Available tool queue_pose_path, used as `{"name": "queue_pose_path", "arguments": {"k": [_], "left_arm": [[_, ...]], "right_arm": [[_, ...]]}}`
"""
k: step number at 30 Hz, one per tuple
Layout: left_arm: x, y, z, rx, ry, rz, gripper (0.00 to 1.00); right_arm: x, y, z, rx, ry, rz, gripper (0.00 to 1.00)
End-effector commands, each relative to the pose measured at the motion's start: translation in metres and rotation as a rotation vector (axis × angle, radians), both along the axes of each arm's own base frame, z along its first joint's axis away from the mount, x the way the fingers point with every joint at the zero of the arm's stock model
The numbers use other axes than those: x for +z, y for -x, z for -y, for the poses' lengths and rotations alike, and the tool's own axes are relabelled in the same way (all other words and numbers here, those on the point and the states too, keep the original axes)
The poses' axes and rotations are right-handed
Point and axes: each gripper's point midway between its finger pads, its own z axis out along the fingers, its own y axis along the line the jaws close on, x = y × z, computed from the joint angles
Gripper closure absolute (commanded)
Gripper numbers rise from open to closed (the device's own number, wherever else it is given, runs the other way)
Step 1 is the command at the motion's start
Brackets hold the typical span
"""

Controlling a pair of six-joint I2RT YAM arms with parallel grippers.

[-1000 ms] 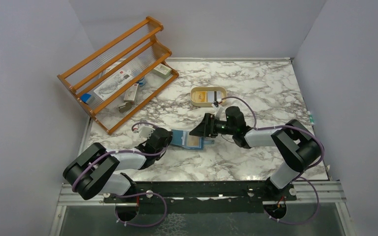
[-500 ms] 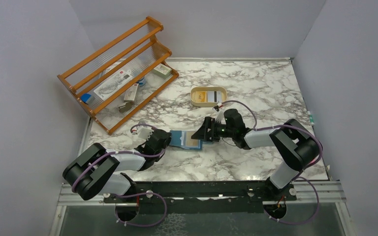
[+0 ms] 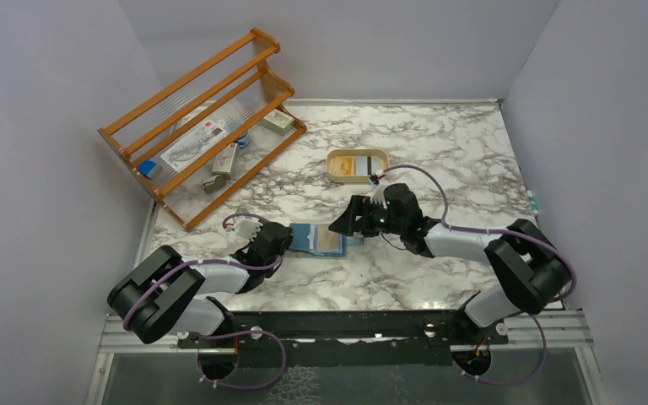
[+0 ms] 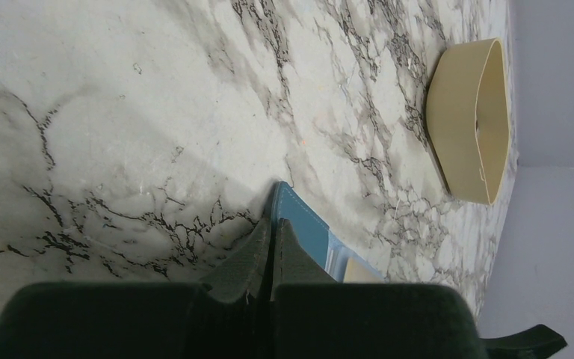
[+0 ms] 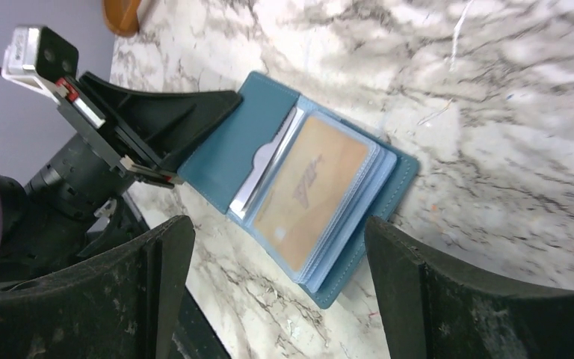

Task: Take the credit cards out of the card holder

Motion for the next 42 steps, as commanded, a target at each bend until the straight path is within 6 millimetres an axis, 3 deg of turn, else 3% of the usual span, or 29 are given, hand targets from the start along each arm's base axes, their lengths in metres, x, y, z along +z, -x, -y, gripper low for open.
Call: {"name": "queue_pose_path", "arguments": {"k": [1,4,9,18,26,30,35,42], "left_arm": [[-0.008,0.003,-0.014,0.034,-0.051,-0.011,1.00],[-0.008,0.003,-0.013,0.032,-0.051,-0.014,1.00],[-0.008,0.002,-0.011,0.030,-0.049,-0.016,1.00],[-0.008,0.003,-0.013,0.032,-0.056,-0.011,1.00],[-0.009,0.003,-0.013,0.031,-0.057,-0.018,1.00],[-0.011,0.003,-0.012,0.027,-0.058,-0.023,1.00],[-0.012,0.003,-0.012,0.028,-0.059,-0.025,1.00],[-0.011,0.002,-0.012,0.029,-0.064,-0.022,1.00]], "right_arm": [[0.013,-0.016,0.017,-0.089,0.089,0.103,0.10],[0.017,-0.011,0.007,-0.038,0.042,0.095,0.10],[-0.001,-0.002,-0.016,0.065,-0.027,0.007,0.10],[-0.007,0.000,-0.023,0.089,-0.034,-0.006,0.10],[0.016,-0.009,-0.015,0.023,0.006,0.105,0.10],[0.023,-0.006,-0.020,0.053,-0.016,0.113,0.10],[0.016,0.001,-0.032,0.084,-0.023,0.095,0.10],[-0.001,0.003,-0.033,0.083,0.009,0.057,0.10]]}}
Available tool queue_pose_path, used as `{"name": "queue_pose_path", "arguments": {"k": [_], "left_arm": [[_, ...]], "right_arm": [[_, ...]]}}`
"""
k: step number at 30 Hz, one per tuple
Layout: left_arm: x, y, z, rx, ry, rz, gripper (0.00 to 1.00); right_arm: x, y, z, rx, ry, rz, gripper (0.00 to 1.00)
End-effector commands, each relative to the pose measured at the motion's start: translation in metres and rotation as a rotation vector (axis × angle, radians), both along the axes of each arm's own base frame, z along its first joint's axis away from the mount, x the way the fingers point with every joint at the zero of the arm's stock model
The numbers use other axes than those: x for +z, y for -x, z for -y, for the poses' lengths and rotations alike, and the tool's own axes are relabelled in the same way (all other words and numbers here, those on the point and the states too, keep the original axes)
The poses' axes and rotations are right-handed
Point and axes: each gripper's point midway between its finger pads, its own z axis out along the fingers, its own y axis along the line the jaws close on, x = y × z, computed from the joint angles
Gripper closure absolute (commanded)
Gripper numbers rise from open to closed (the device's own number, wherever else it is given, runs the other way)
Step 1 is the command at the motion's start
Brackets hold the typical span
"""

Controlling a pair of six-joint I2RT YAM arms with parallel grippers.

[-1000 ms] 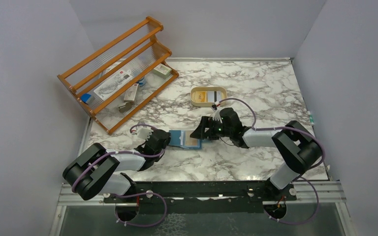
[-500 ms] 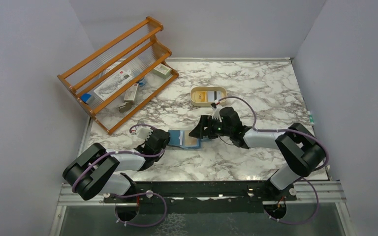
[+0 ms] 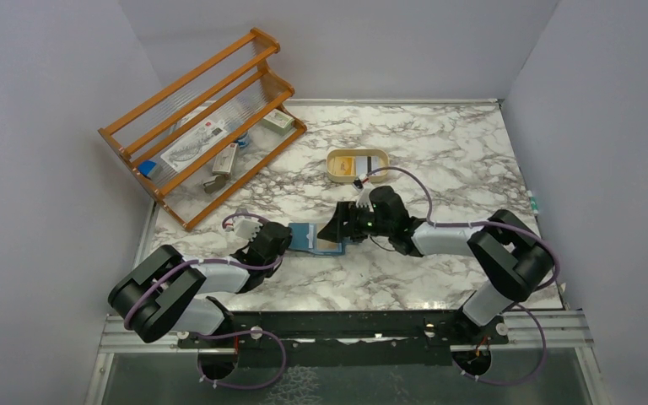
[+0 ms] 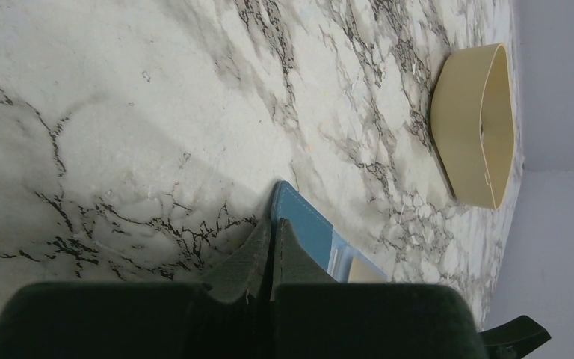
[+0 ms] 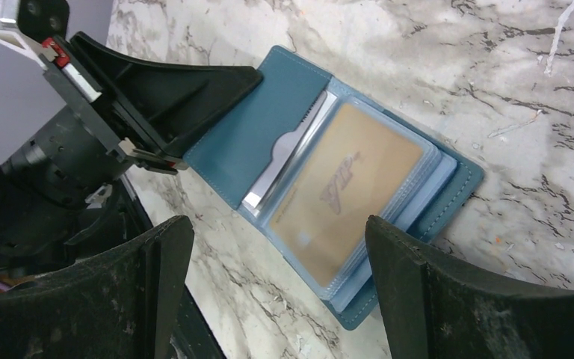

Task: Take the credit cards out of the card holder

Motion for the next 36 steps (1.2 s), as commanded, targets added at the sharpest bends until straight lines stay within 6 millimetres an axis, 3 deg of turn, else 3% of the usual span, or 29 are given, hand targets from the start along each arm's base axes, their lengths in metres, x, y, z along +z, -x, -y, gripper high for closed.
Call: {"name": "queue_pose_path", "arguments": {"k": [1,6,13,19,29,36], "left_arm": [[-0.010,0.003,-0.010,0.023,-0.048,-0.023,1.00],[-0.010,0.003,-0.009,0.020,-0.048,-0.027,1.00],[-0.010,0.002,-0.008,0.021,-0.044,-0.027,1.00],[-0.010,0.003,-0.009,0.038,-0.022,-0.026,1.00],[-0.004,0.011,-0.022,0.118,0.090,0.010,1.00],[0.000,0.014,-0.026,0.149,0.192,0.060,1.00]], "right_arm": [[-0.001,-0.004,-0.006,0.001,-0.001,0.008,0.10],[-0.004,-0.003,-0.008,0.013,-0.010,0.001,0.10],[0.019,0.004,-0.026,0.079,-0.063,0.051,0.10],[0.027,0.019,-0.041,0.122,-0.170,-0.020,0.10],[0.003,0.036,-0.054,0.099,-0.349,-0.242,0.11],[0.005,0.038,-0.064,0.104,-0.451,-0.336,0.12]]}}
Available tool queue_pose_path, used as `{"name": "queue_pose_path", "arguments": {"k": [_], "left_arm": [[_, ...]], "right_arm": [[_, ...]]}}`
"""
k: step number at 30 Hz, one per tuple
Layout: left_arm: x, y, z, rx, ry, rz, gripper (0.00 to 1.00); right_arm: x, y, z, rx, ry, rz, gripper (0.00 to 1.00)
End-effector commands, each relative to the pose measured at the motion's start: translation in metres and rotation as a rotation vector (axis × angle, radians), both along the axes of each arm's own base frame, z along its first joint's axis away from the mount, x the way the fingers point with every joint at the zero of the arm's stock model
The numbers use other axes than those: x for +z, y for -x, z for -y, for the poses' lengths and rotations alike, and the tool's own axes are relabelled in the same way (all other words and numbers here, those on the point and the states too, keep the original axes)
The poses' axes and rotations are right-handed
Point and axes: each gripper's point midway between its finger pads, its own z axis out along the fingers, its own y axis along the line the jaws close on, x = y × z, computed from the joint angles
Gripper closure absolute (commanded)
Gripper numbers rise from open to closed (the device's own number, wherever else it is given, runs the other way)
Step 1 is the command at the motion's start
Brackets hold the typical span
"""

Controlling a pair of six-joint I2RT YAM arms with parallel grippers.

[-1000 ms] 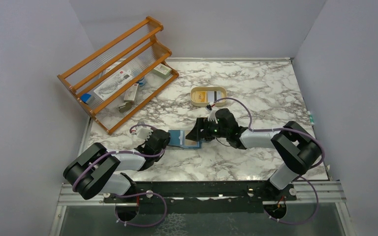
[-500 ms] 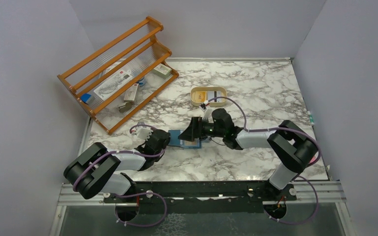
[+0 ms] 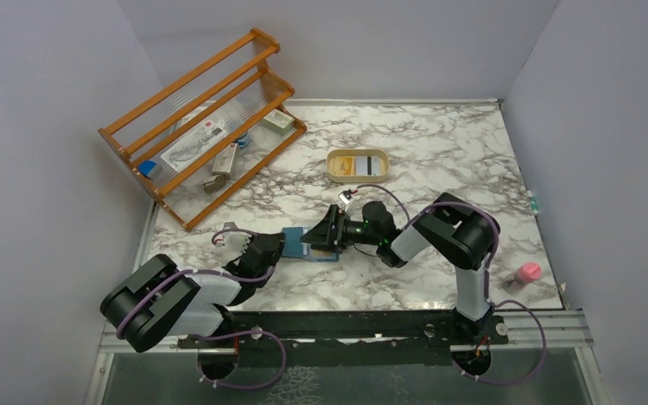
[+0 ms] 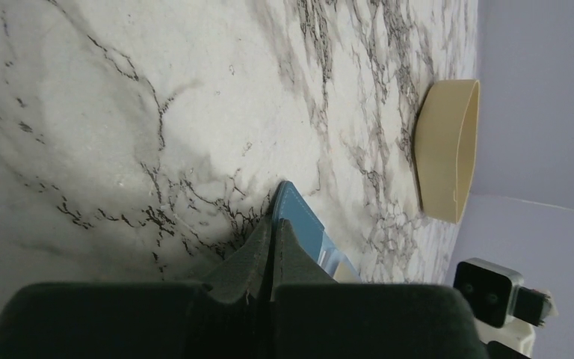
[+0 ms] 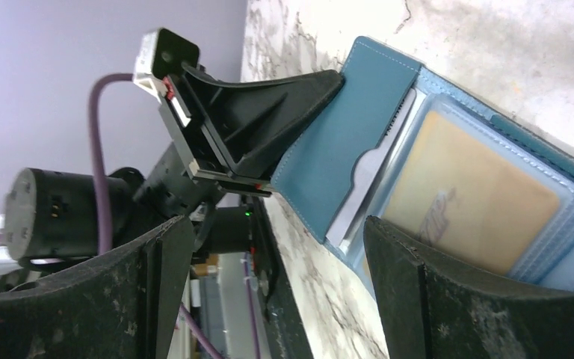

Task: Take the credit cards out of the card holder

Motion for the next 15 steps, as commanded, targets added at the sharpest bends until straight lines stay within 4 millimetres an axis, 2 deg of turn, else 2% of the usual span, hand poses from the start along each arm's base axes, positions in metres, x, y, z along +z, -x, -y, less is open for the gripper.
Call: {"name": "queue_pose_path", "arguments": {"k": [1,7,15], "left_arm": [[0.005,0.000,-0.010,0.071,0.076,0.051,1.00],[0.011,0.000,-0.012,0.076,0.121,0.099,1.00],[0.023,0.001,-0.019,0.082,0.149,0.182,1.00]], "right_arm": [[0.012,0.009,-0.008,0.028,-0.109,-0.070,0.12],[0.008,0.009,-0.007,-0.006,-0.069,-0.155,0.12],[0.014,0.002,-0.007,-0.031,0.153,-0.135,0.11]]}}
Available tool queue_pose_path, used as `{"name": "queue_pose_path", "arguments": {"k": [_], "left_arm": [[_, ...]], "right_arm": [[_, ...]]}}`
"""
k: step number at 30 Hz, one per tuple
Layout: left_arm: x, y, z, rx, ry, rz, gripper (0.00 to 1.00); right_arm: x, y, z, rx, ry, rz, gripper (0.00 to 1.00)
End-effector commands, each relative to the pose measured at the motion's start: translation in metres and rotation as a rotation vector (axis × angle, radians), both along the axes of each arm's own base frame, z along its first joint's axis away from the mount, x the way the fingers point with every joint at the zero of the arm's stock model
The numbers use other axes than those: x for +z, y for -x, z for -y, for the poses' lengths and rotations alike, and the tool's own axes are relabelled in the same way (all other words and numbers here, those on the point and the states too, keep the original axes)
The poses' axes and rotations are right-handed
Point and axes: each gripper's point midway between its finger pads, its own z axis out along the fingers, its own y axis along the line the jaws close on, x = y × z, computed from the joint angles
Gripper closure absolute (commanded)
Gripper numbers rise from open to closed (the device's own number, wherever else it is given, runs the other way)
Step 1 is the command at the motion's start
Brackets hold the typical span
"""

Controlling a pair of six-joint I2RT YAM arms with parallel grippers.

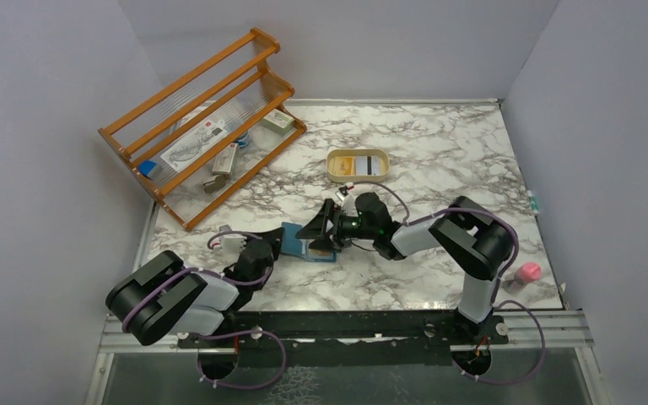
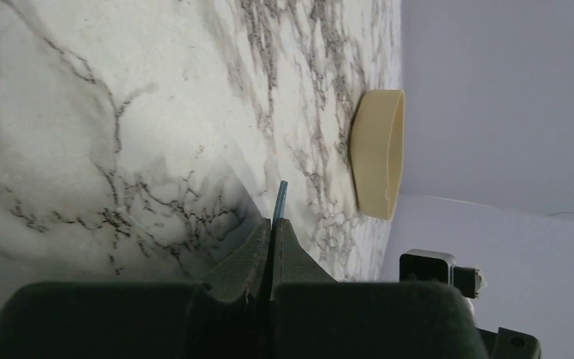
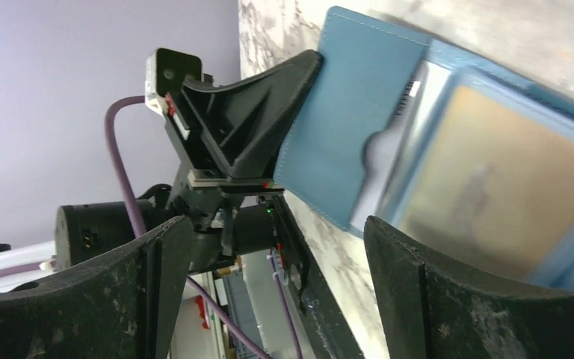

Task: Take the credit cards out of the card holder

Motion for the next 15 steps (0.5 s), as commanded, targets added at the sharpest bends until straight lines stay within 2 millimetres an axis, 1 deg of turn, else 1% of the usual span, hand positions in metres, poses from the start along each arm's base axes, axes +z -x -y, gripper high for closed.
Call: {"name": "queue_pose_path", "arguments": {"k": [1,5,9,11,15], "left_arm": [[0.008,0.002,-0.017,0.048,0.028,0.071,1.00],[0.014,0.001,-0.015,0.031,0.074,0.098,1.00],[0.011,0.002,-0.020,0.036,0.130,0.095,1.00],[0.013,0.002,-0.023,0.037,0.160,0.101,1.00],[0.026,-0.006,-0.019,0.006,0.238,0.156,1.00]], "right_arm": [[0.004,-0.004,0.000,-0.009,0.126,0.022,0.10],[0.010,-0.005,-0.006,0.003,0.068,0.040,0.10],[0.011,-0.006,-0.012,0.017,0.039,0.045,0.11],[0.016,-0.008,-0.012,0.013,0.034,0.076,0.11],[0.029,-0.015,-0.009,-0.017,0.033,0.152,0.09]]}}
